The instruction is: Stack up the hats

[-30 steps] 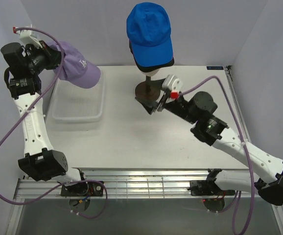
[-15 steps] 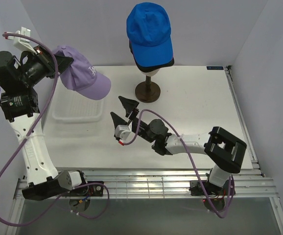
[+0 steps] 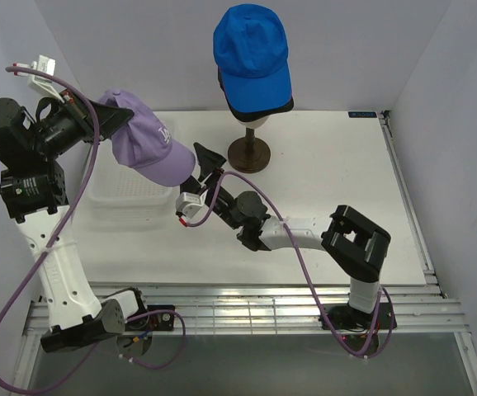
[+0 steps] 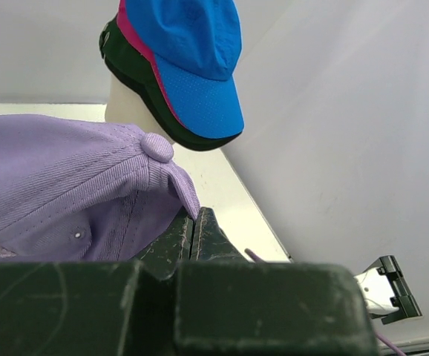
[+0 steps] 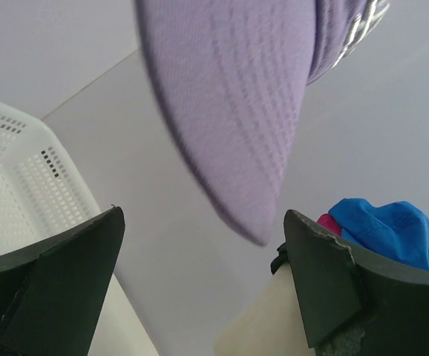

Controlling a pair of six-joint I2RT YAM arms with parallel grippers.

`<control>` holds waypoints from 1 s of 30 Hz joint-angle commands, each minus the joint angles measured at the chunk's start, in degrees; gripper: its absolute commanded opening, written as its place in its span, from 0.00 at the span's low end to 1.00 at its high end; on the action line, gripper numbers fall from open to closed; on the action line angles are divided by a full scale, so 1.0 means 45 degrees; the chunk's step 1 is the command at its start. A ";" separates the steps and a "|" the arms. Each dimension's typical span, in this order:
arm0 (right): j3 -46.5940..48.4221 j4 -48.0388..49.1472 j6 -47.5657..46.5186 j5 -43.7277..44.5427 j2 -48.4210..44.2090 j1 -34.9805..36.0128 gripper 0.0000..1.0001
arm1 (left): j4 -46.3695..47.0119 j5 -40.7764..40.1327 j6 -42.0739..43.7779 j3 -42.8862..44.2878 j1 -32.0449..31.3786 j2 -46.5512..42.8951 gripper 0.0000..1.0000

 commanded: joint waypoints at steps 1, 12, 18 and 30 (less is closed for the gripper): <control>0.0784 0.5596 0.0054 0.0436 -0.0059 0.0035 0.92 | -0.0051 0.0288 -0.0104 -0.0249 -0.0010 -0.0295 0.00; -0.0210 0.5381 0.0972 -0.0520 -0.1113 0.0210 0.50 | -0.0051 0.0035 0.0170 -0.0814 -0.0010 -0.0276 0.00; -0.2065 0.4700 0.2006 -0.1028 -0.2674 0.0249 0.08 | -0.0012 -0.0726 0.1008 -0.1869 -0.0010 -0.0178 0.00; 0.0329 -1.5163 0.8526 0.0319 -0.7774 -0.0199 0.08 | -0.2550 -0.0455 0.6358 -0.2907 -0.0010 0.0954 0.85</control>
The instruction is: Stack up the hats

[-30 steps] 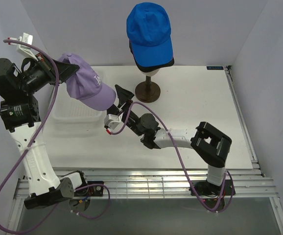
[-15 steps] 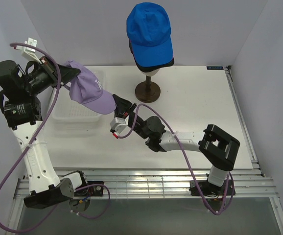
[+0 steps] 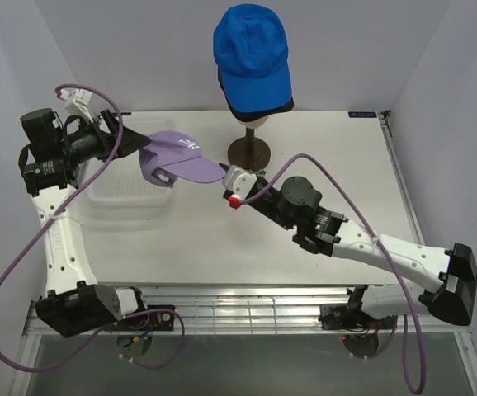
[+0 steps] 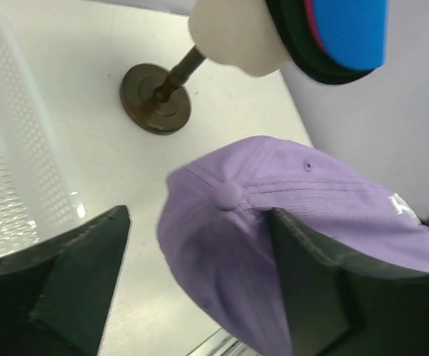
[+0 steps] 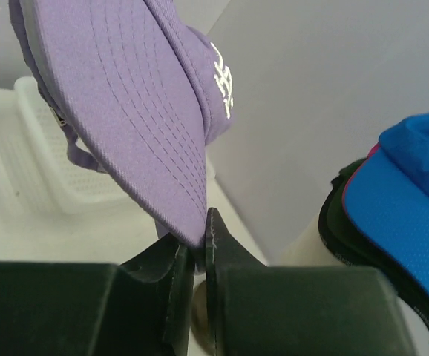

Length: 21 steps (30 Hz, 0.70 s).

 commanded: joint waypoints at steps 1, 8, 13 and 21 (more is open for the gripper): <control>0.1703 -0.7045 0.3921 0.0509 -0.0503 -0.0635 0.08 | -0.1432 -0.0002 0.2678 0.0614 0.0077 0.0231 0.90; 0.3755 -1.3321 0.7407 -0.2182 0.0238 -0.2065 0.08 | -0.2802 0.1737 0.5938 0.2629 -0.0291 0.0545 0.71; 0.5161 -1.4944 0.8327 -0.3339 0.1212 -0.2260 0.08 | -0.3330 -0.0232 0.9066 0.1208 -0.2845 -0.0002 0.52; 0.6296 -1.5045 0.8581 -0.4570 0.1918 -0.2280 0.08 | -0.3545 -0.2931 1.1878 0.0343 -0.8475 0.0094 0.85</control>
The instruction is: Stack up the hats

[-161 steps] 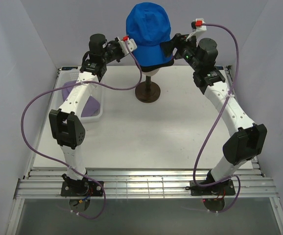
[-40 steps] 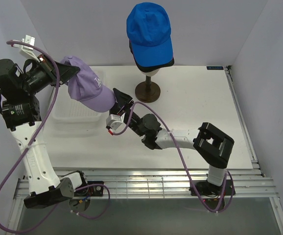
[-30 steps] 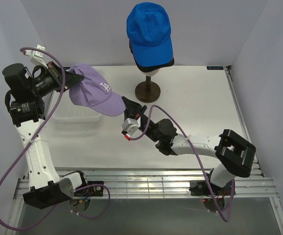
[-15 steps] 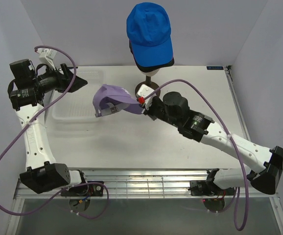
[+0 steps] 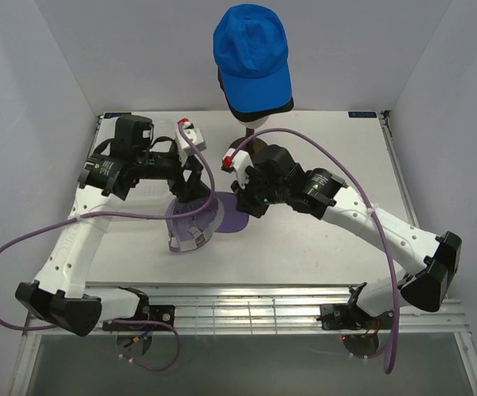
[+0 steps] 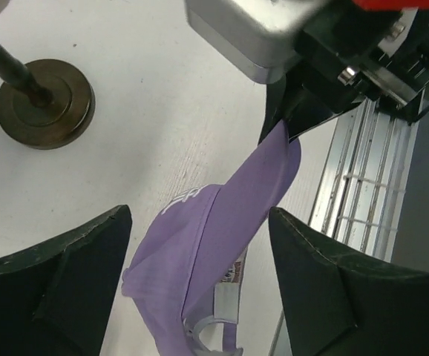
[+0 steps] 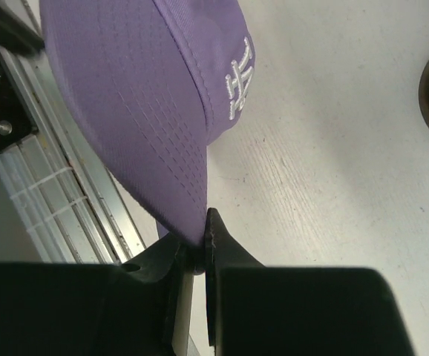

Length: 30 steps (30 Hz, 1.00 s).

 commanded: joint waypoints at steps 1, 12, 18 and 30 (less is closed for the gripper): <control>0.0812 0.0256 0.0572 -0.0961 -0.0082 -0.0021 0.08 | -0.0645 -0.1188 0.2214 0.0076 -0.1020 -0.0124 0.85; 0.0461 0.1037 0.0067 -0.2152 -0.1117 -0.0041 0.08 | -0.0610 -0.1443 0.1828 0.0505 -0.2313 0.0620 0.04; -0.1076 0.2691 -0.0015 -0.3576 -0.2404 -0.1191 0.93 | 0.0344 -0.1130 0.0325 0.0507 -0.2274 0.0034 0.00; -0.2177 0.6018 0.1723 -0.5845 -0.2974 -0.2639 0.74 | 0.1559 0.1253 -0.1885 -0.0078 -0.1785 -0.0670 0.00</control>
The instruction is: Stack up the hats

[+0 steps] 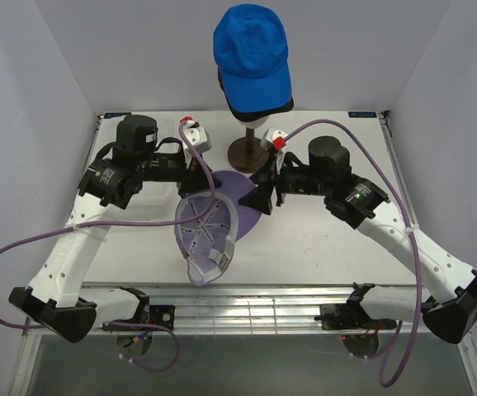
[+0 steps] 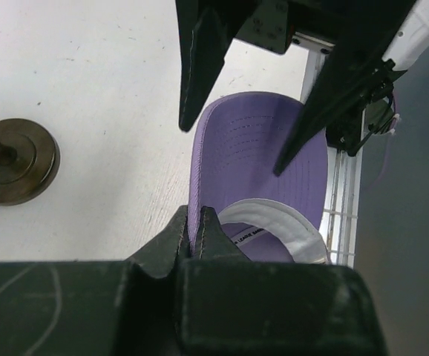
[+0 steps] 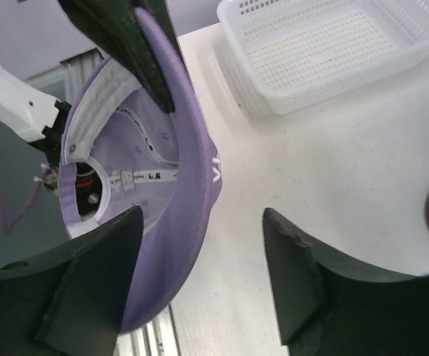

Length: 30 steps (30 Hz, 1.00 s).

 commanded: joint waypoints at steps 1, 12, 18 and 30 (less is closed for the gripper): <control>0.0538 0.1200 0.0753 -0.0497 0.0508 -0.0025 0.68 | 0.0427 0.0763 -0.0403 -0.0172 0.0012 -0.0340 0.00; 0.1962 -0.2221 0.0308 0.2874 0.0980 -0.0552 0.08 | 0.0525 -0.1479 -0.0793 -0.0250 0.0012 -0.0457 0.79; 0.1927 -0.6569 -0.2019 0.9049 0.0180 -0.1604 0.08 | 0.0466 -0.3202 -0.0344 0.0100 0.0031 -0.0711 0.90; 0.9345 -0.4379 -0.4592 1.3193 0.2774 -0.3307 0.08 | 0.0447 -0.4317 -0.0501 0.1019 0.0109 -0.0047 0.90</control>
